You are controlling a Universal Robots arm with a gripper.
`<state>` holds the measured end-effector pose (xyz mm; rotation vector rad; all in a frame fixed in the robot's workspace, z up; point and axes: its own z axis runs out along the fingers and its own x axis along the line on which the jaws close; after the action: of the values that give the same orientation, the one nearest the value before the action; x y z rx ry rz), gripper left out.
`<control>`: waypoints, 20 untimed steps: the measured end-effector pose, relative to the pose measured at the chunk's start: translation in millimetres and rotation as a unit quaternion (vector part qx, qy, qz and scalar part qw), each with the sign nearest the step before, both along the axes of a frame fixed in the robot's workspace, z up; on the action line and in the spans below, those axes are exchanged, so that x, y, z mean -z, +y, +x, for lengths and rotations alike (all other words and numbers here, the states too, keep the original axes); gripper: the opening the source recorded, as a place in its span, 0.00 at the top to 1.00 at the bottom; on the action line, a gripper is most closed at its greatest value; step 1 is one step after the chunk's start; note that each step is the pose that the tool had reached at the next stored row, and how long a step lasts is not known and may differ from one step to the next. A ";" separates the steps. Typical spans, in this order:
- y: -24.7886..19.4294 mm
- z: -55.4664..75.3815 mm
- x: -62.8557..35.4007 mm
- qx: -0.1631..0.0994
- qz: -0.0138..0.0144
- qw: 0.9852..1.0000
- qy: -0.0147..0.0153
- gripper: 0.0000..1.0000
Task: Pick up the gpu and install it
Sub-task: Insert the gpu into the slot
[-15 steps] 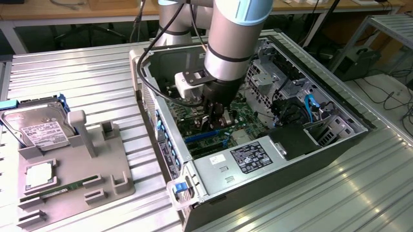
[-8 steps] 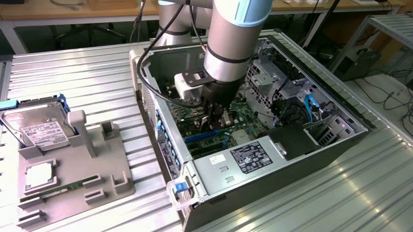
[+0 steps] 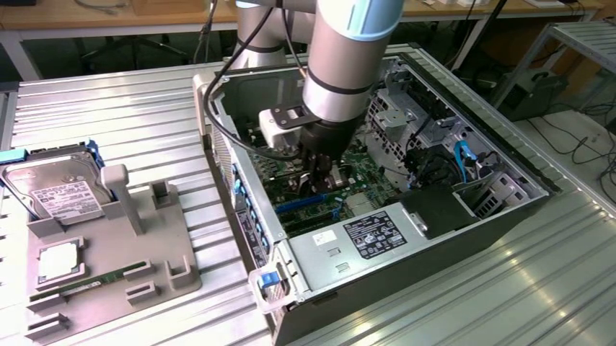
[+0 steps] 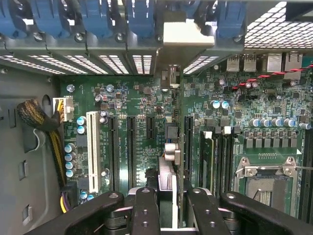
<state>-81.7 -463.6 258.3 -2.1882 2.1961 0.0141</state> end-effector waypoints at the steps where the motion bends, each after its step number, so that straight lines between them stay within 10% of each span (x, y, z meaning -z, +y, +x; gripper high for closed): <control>1: 0.1 -0.5 0.2 0.000 0.000 1.000 0.000 0.72; 20: 2.1 -3.0 13.9 0.006 0.001 1.000 0.001 0.72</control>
<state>-84.8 -461.5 244.4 -2.1738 2.2092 0.0178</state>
